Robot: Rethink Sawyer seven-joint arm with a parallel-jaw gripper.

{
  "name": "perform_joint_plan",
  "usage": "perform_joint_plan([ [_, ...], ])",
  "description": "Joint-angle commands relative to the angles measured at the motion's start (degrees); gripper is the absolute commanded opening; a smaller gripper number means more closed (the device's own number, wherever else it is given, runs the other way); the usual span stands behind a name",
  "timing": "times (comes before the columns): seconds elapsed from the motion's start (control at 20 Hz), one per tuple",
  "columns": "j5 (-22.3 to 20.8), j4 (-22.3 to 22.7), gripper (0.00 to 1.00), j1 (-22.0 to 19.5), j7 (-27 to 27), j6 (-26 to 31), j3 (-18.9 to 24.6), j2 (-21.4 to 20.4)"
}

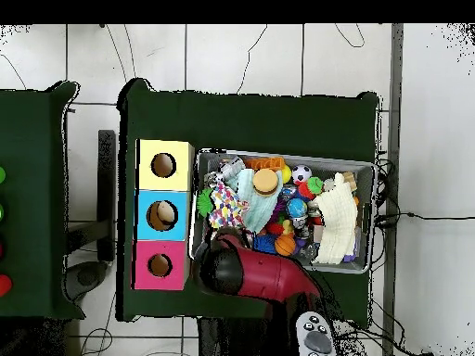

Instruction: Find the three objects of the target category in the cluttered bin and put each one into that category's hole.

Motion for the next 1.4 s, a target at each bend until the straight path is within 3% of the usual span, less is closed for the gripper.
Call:
perform_joint_plan([
  [0.05, 4.0, -3.4, 1.0, -0.5, 9.9, 5.9, 4.6, -1.3],
  [0.55, 6.9, -2.3, 1.0, -2.0, 11.5, 1.2, 7.1, -0.6],
  [1.2, 7.3, -7.4, 1.0, 1.2, 11.8, -2.5, 1.9, 4.2],
  [1.4, 6.7, -8.0, 1.0, 0.7, 11.0, -2.3, 2.1, 4.6],
])
